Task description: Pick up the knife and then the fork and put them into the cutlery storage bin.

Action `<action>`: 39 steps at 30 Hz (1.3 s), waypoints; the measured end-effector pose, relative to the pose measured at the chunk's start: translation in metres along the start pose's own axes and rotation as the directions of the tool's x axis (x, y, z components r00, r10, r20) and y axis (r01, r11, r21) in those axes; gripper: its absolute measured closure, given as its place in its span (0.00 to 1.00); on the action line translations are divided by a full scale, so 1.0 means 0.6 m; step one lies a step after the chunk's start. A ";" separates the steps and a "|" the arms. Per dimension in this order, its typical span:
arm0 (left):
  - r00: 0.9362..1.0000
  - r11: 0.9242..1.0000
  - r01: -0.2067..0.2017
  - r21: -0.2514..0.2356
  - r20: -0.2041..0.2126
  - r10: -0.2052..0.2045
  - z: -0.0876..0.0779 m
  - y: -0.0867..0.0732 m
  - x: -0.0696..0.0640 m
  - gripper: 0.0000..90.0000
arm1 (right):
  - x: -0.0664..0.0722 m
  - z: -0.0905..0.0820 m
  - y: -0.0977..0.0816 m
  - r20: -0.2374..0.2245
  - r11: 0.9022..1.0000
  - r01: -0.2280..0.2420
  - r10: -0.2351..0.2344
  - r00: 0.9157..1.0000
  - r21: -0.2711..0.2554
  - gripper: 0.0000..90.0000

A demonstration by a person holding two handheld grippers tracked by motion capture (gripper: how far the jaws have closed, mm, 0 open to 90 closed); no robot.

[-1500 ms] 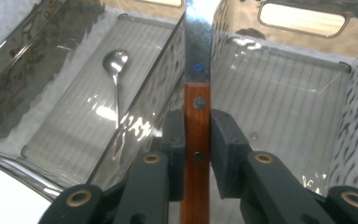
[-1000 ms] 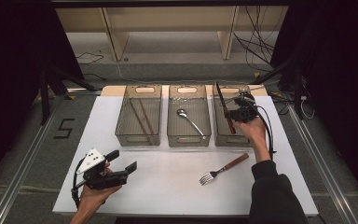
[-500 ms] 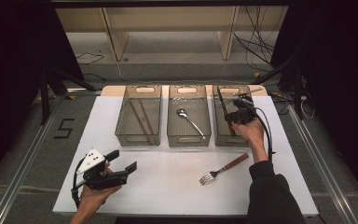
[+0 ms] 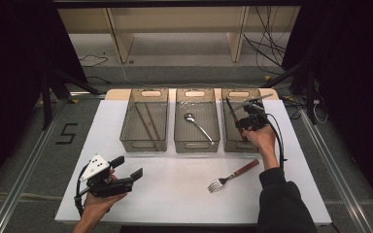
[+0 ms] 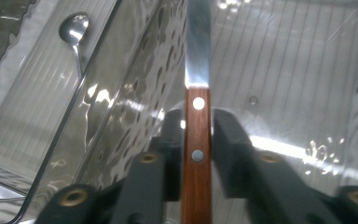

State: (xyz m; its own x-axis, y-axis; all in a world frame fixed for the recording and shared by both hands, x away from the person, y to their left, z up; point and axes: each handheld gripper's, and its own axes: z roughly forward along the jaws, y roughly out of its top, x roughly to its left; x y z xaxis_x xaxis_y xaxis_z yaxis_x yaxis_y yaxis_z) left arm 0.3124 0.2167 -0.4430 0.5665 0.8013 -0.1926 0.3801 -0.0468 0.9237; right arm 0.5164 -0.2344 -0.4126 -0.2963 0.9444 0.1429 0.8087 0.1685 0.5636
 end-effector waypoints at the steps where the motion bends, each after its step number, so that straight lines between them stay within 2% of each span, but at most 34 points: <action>1: 1.000 1.000 0.000 0.000 0.000 0.000 0.000 0.000 0.000 0.15 | -0.001 0.001 0.000 -0.011 1.000 -0.005 0.005 1.000 0.013 0.70; 5: 1.000 1.000 -0.003 0.003 -0.001 0.003 0.001 0.000 0.000 0.15 | 0.003 -0.005 0.001 -0.045 1.000 0.025 -0.025 0.999 0.004 0.57; 9: 1.000 1.000 -0.003 0.002 -0.001 0.003 0.000 0.000 0.000 0.15 | 0.012 -0.018 0.002 -0.050 0.997 0.072 -0.074 0.996 -0.031 0.50; 14: 1.000 1.000 -0.004 0.004 -0.002 0.004 0.001 0.000 -0.001 0.15 | 0.026 -0.046 -0.005 -0.086 0.991 0.118 -0.123 0.989 -0.061 0.43; 17: 1.000 1.000 -0.005 0.004 -0.002 0.005 0.001 0.000 -0.001 0.15 | 0.037 -0.067 -0.012 -0.124 0.985 0.140 -0.151 0.981 -0.097 0.41; 25: 1.000 1.000 -0.007 0.006 0.000 0.007 0.001 0.000 -0.002 0.15 | 0.062 -0.104 -0.046 -0.174 0.972 0.183 -0.207 0.963 -0.145 0.38; 31: 1.000 1.000 -0.009 0.007 -0.001 0.009 0.002 0.000 -0.001 0.15 | 0.072 -0.119 -0.079 -0.196 0.963 0.202 -0.236 0.952 -0.177 0.36; 35: 1.000 1.000 -0.010 0.006 0.000 0.010 0.002 0.000 -0.002 0.15 | 0.078 -0.124 -0.099 -0.225 0.961 0.204 -0.244 0.943 -0.187 0.36; 37: 1.000 1.000 -0.008 0.005 0.000 0.008 0.001 0.000 -0.002 0.15 | 0.082 -0.125 -0.105 -0.229 0.958 0.220 -0.259 0.938 -0.181 0.34; 39: 1.000 1.000 -0.010 0.004 0.000 0.010 0.001 0.000 -0.002 0.15 | 0.085 -0.128 -0.111 -0.227 0.957 0.220 -0.261 0.938 -0.191 0.34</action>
State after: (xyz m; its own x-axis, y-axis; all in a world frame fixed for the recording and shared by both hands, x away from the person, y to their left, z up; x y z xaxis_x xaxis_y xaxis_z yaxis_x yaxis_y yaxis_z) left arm 0.3121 0.2151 -0.4431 0.5701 0.8009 -0.1831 0.3770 -0.0570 0.9245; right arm 0.4084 -0.2191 -0.3801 -0.6046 0.7778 0.1716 0.6112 0.3149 0.7262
